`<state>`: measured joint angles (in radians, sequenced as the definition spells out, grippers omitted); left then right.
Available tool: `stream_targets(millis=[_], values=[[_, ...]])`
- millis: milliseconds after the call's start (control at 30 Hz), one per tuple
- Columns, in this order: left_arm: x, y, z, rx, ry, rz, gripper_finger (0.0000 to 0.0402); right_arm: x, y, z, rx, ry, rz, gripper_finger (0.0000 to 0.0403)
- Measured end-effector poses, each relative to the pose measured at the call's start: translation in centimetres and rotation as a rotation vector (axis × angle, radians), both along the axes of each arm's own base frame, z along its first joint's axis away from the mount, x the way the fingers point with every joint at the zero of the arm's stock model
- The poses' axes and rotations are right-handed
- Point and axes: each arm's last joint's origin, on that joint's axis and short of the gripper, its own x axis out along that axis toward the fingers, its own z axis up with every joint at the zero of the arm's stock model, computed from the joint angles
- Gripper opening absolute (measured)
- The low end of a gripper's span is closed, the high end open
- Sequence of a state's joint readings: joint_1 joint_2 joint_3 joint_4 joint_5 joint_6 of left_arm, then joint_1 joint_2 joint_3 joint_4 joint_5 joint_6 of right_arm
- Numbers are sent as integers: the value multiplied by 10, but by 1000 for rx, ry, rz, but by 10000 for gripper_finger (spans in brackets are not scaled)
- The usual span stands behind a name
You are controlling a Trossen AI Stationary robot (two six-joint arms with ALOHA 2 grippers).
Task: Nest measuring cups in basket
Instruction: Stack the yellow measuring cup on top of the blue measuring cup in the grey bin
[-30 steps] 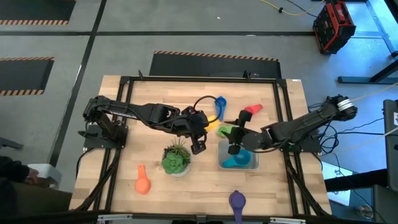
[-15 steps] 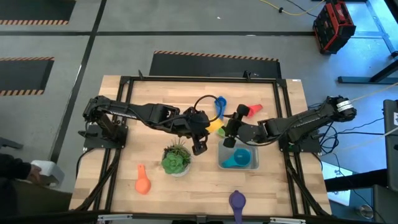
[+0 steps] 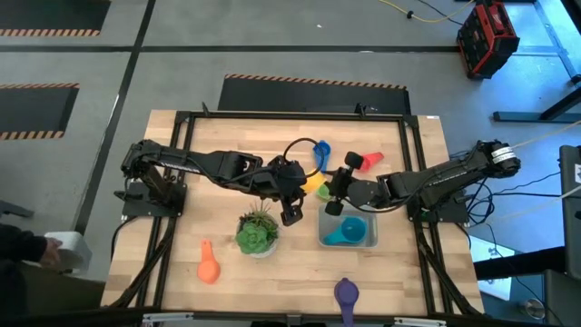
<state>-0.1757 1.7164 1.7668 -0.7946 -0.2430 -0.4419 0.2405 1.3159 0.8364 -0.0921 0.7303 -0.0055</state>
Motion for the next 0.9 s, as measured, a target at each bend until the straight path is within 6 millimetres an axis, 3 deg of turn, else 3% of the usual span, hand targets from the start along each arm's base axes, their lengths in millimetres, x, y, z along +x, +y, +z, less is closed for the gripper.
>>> stream_targets(millis=[233,900], values=[[0,0,0,-1,-1,0,2,0,0,1,3,-12,-2,60],[0,0,-1,-1,3,-1,20,1,0,2,5,-22,-1,57]])
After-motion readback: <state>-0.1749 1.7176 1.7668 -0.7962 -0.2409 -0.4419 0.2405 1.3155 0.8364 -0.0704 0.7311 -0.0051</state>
